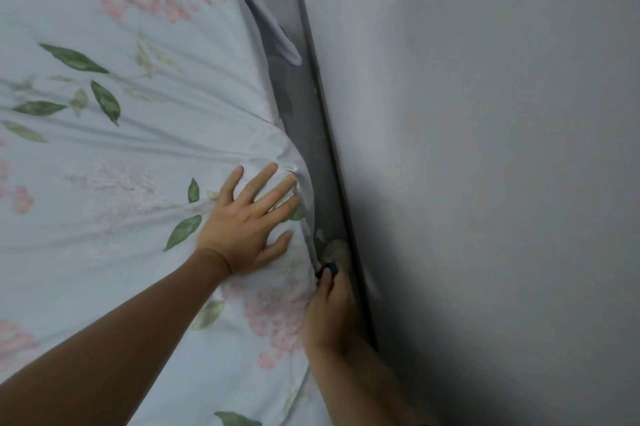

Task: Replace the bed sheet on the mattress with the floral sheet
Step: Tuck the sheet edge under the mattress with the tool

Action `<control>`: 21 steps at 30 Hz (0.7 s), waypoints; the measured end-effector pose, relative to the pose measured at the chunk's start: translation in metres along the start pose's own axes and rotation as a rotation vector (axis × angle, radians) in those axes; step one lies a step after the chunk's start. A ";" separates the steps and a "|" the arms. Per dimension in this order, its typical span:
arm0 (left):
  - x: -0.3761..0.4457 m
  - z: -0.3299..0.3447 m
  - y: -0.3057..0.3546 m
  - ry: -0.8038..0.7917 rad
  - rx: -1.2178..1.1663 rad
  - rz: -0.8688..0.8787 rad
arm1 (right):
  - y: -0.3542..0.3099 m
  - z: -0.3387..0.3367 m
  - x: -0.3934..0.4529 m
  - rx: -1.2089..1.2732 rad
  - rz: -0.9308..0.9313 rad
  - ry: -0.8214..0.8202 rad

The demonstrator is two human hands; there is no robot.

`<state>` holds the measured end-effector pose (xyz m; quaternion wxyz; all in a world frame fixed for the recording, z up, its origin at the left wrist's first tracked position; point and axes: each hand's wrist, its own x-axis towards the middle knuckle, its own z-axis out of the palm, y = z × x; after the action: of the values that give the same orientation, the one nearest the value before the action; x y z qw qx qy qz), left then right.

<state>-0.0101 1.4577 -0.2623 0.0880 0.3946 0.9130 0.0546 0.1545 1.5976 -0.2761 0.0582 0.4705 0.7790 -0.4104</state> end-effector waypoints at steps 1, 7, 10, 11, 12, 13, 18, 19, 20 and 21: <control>-0.002 -0.003 0.002 -0.009 -0.006 -0.010 | -0.011 -0.003 0.013 0.001 0.032 0.012; 0.037 -0.027 -0.003 -0.013 -0.014 0.230 | -0.053 -0.020 0.103 0.126 0.084 0.020; 0.079 -0.043 -0.009 -0.257 0.084 0.330 | -0.049 -0.014 0.124 0.404 0.217 -0.085; 0.086 -0.048 -0.008 -0.355 0.143 0.339 | -0.048 -0.011 0.125 0.468 0.255 -0.127; 0.090 -0.050 -0.008 -0.412 0.180 0.342 | -0.045 -0.008 0.126 0.503 0.291 -0.162; 0.089 -0.052 -0.007 -0.434 0.196 0.339 | -0.043 -0.004 0.127 0.546 0.319 -0.187; 0.081 -0.069 0.012 -0.452 0.265 0.287 | -0.038 0.012 0.132 0.703 0.383 -0.257; 0.078 -0.076 0.014 -0.438 0.268 0.273 | -0.039 0.014 0.132 0.713 0.389 -0.257; 0.074 -0.082 0.015 -0.414 0.258 0.269 | -0.039 0.018 0.134 0.719 0.400 -0.249; 0.070 -0.090 0.015 -0.385 0.243 0.271 | -0.038 0.023 0.135 0.715 0.407 -0.240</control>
<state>-0.0651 1.5166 -0.1802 0.2040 0.5240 0.8181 -0.1202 0.0437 1.6661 -0.3330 0.0615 0.5540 0.4667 -0.6867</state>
